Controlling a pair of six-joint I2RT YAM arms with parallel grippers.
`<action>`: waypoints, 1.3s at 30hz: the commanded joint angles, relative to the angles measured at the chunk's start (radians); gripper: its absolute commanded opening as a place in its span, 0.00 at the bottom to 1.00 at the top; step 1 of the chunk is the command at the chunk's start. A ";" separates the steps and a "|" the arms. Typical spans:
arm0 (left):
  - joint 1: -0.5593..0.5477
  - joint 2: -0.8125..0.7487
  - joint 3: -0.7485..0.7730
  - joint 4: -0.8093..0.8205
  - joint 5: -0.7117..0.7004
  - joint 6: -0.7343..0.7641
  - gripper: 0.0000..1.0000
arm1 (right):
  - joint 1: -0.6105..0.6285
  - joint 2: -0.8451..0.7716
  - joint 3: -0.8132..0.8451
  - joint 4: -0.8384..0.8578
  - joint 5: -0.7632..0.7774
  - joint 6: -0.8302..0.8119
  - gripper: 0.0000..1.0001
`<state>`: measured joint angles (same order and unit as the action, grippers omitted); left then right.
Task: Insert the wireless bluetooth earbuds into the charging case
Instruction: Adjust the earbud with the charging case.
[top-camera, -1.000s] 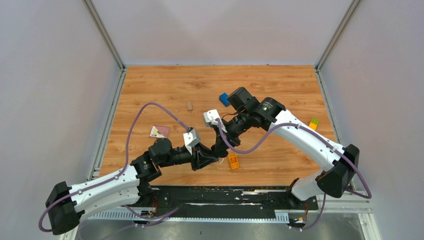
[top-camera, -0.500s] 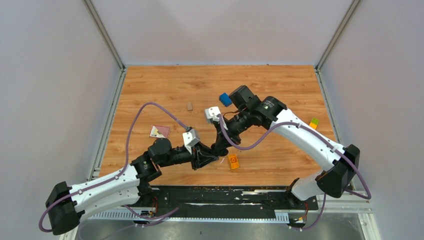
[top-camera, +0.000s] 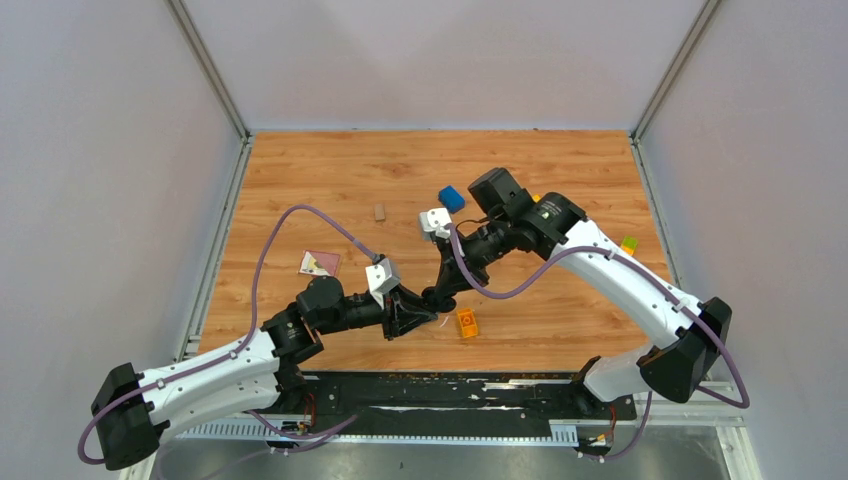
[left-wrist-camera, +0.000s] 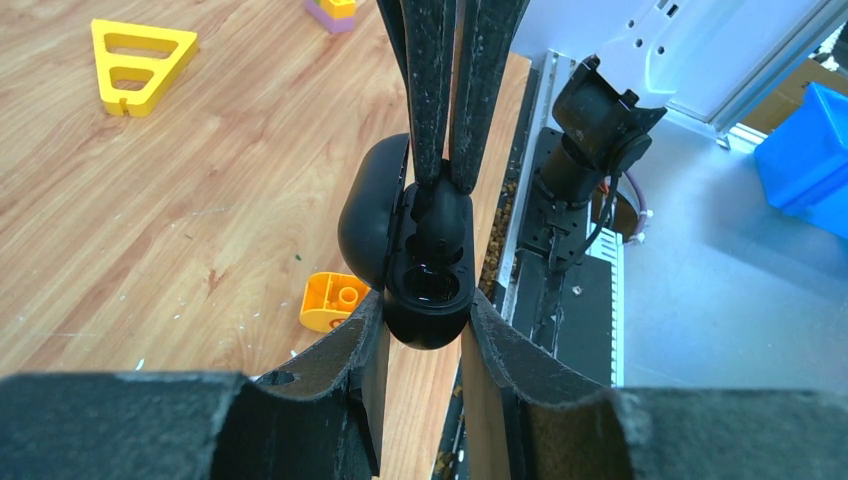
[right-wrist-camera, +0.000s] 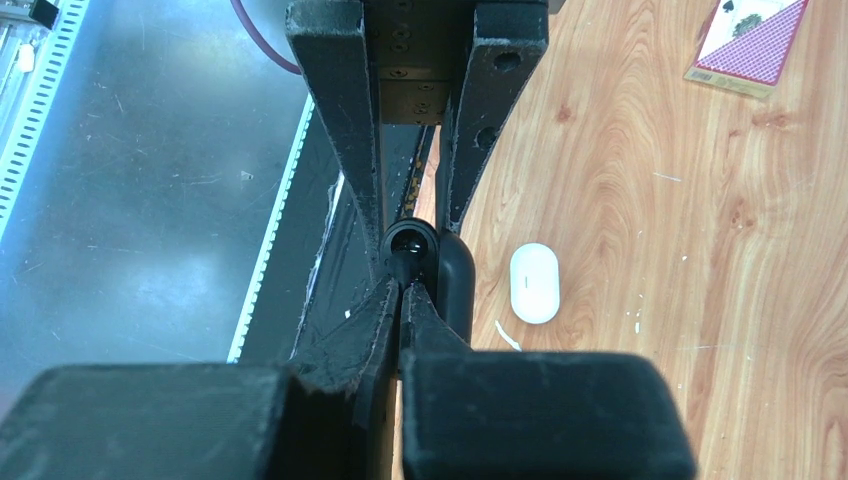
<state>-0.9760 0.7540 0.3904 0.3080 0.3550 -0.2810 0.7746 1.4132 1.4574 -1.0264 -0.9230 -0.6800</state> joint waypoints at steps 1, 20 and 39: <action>-0.003 -0.015 0.005 0.029 -0.015 0.021 0.00 | -0.003 -0.013 -0.011 0.031 -0.039 0.011 0.00; -0.003 -0.010 -0.008 0.064 -0.004 0.008 0.00 | -0.003 0.014 -0.012 0.061 -0.047 0.037 0.00; -0.004 -0.018 -0.007 0.060 -0.012 0.017 0.00 | 0.011 0.047 -0.005 0.082 0.003 0.050 0.00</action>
<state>-0.9756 0.7479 0.3729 0.3077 0.3443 -0.2817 0.7784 1.4563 1.4322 -0.9825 -0.9405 -0.6369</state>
